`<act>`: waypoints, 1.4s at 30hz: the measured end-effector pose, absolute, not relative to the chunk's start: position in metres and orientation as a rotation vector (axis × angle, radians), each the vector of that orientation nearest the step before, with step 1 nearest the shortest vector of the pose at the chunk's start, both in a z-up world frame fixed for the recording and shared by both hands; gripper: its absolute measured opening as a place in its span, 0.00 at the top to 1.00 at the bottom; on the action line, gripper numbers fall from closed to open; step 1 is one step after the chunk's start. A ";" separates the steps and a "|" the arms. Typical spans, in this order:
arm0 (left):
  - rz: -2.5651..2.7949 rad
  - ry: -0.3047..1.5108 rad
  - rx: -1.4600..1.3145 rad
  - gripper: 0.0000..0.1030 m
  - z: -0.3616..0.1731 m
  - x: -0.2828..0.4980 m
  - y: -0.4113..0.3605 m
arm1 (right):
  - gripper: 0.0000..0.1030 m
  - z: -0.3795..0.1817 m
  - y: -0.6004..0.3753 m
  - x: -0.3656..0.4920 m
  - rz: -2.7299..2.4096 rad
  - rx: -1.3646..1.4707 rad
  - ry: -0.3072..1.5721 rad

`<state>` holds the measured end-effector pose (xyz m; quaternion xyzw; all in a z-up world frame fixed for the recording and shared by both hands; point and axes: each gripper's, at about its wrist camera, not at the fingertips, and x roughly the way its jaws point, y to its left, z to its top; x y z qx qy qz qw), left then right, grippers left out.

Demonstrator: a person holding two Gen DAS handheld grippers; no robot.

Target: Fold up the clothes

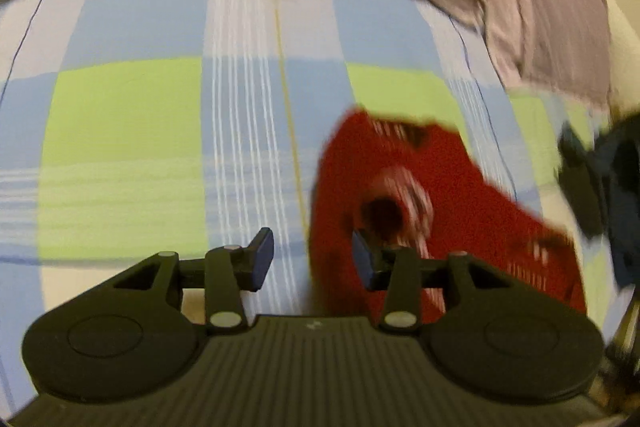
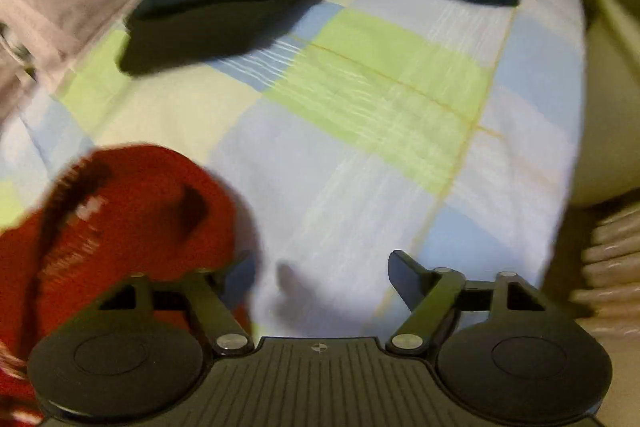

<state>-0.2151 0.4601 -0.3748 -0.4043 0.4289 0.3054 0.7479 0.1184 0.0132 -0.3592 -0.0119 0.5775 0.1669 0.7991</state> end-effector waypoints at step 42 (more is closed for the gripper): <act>0.936 0.876 -0.775 0.69 -0.336 -0.384 0.388 | 0.35 -0.377 0.267 -0.018 1.231 -0.459 1.208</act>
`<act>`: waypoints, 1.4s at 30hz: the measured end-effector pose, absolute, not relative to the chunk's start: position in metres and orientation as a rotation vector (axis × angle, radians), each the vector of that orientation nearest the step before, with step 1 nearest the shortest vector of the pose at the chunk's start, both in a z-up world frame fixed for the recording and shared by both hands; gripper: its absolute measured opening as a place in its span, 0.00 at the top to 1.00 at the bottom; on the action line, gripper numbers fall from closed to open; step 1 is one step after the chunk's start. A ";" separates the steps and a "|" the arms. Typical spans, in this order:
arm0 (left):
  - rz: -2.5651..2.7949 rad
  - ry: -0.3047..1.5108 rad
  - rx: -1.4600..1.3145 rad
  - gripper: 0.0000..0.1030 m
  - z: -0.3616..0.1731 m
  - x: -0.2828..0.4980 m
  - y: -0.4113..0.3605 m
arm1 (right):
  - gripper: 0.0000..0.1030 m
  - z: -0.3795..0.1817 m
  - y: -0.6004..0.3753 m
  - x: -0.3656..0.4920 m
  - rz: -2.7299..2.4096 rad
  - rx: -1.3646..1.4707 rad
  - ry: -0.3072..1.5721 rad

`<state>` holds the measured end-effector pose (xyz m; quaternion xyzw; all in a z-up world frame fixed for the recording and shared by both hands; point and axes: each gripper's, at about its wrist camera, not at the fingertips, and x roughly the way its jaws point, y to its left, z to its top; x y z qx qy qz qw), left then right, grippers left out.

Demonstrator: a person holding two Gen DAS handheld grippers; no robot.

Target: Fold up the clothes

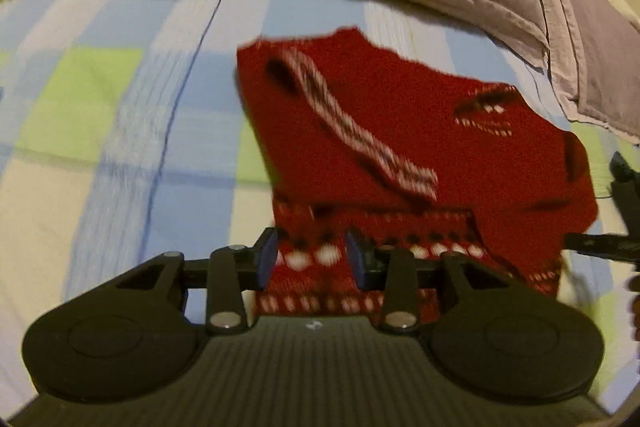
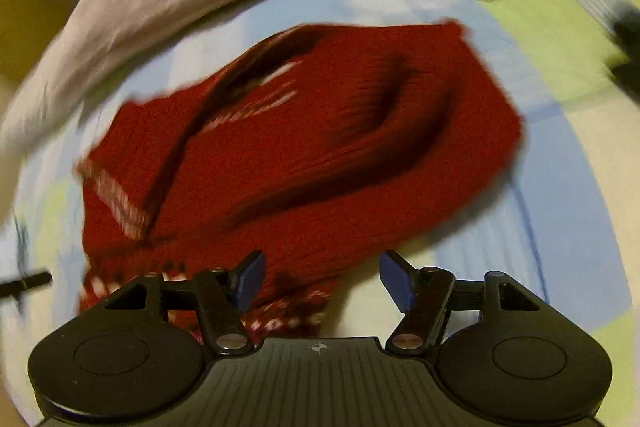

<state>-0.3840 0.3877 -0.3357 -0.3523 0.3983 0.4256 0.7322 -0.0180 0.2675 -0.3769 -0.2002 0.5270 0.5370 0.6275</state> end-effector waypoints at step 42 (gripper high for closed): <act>0.438 0.978 0.022 0.96 -0.386 -0.217 0.372 | 0.96 -0.388 0.181 0.068 0.954 0.224 1.382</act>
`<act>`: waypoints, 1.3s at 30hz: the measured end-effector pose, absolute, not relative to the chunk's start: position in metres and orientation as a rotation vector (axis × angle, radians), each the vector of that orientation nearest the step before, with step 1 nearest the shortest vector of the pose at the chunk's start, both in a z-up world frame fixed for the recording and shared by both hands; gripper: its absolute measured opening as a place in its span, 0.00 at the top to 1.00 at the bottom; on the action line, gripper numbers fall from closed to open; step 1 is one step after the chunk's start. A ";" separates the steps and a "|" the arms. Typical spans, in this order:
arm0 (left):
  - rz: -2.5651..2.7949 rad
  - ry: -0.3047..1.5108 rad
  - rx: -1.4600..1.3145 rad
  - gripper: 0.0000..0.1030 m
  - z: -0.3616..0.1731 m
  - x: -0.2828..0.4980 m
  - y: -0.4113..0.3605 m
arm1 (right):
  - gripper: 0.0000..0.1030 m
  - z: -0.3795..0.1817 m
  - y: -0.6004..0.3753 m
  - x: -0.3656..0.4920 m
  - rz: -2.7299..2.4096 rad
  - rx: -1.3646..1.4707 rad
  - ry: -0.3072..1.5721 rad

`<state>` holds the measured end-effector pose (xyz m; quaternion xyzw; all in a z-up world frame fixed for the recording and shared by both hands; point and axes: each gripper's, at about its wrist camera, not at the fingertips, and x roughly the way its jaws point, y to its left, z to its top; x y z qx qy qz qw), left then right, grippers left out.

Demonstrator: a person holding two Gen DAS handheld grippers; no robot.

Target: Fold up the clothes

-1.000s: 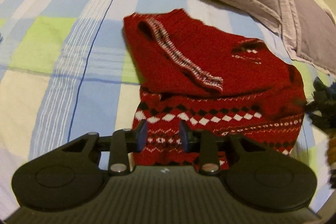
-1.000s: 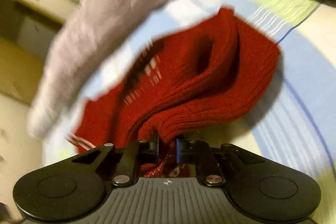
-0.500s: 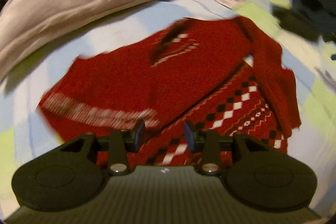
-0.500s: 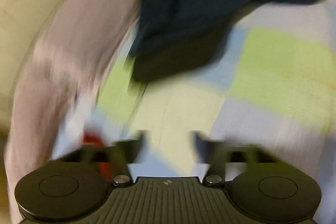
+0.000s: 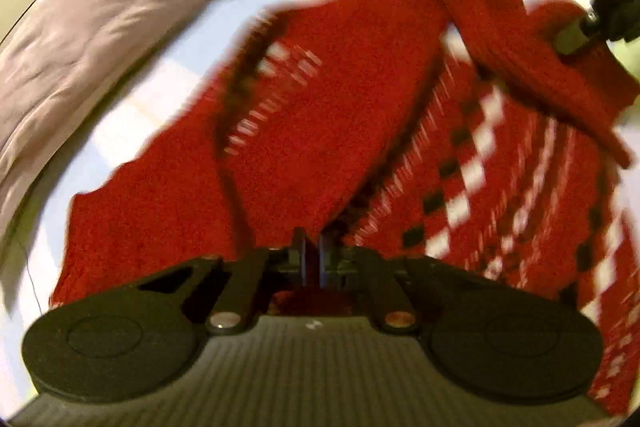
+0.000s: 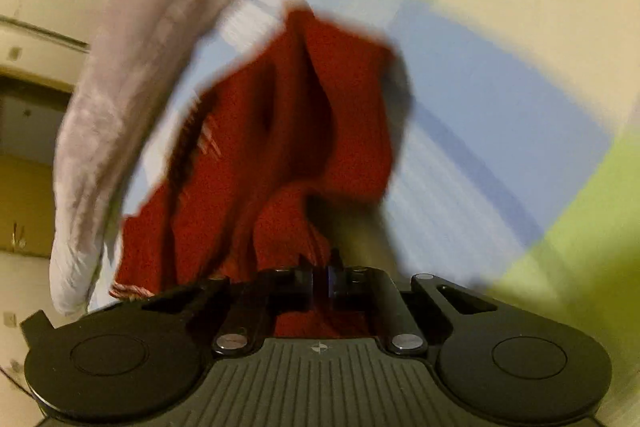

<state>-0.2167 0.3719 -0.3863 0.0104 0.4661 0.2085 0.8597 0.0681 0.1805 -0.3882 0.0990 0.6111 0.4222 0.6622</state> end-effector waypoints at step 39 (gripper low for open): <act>0.515 0.252 -1.466 0.95 -0.289 -0.536 0.243 | 0.27 -0.378 0.111 -0.014 0.920 0.119 1.518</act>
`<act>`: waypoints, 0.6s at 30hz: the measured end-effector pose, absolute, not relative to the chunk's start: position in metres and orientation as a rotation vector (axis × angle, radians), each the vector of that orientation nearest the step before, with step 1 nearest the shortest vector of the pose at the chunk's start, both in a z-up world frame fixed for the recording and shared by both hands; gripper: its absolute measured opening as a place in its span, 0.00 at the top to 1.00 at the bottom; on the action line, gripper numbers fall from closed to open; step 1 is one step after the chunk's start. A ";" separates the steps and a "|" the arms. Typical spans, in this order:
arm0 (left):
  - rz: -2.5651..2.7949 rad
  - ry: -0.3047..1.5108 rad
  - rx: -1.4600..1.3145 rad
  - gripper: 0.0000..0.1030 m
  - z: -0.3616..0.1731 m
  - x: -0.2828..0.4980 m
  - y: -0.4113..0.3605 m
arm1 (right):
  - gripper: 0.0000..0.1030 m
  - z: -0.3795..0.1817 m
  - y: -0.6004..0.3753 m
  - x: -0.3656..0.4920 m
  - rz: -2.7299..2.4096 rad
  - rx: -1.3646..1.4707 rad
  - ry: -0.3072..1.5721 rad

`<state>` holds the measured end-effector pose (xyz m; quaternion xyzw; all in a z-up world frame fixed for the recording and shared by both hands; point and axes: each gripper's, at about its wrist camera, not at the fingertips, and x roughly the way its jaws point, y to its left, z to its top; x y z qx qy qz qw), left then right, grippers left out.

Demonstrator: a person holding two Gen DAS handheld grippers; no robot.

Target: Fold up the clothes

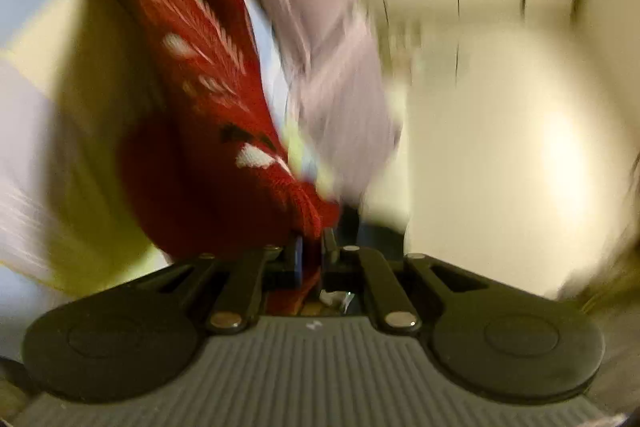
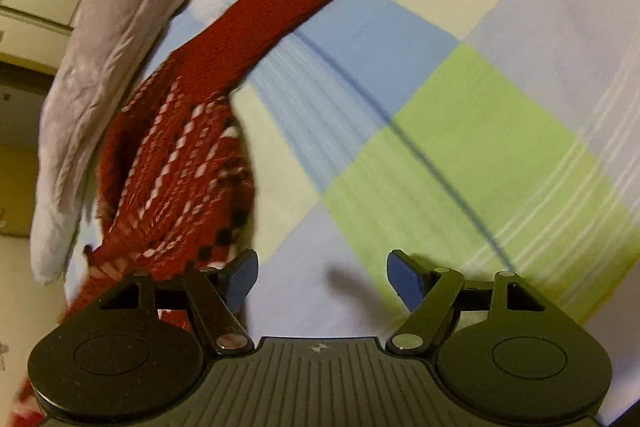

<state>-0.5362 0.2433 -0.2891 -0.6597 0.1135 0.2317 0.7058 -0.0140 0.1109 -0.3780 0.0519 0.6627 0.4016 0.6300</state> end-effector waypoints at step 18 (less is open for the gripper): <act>0.890 0.893 -1.169 0.86 -0.418 -0.523 0.261 | 0.27 -0.422 0.131 -0.095 1.061 0.338 1.625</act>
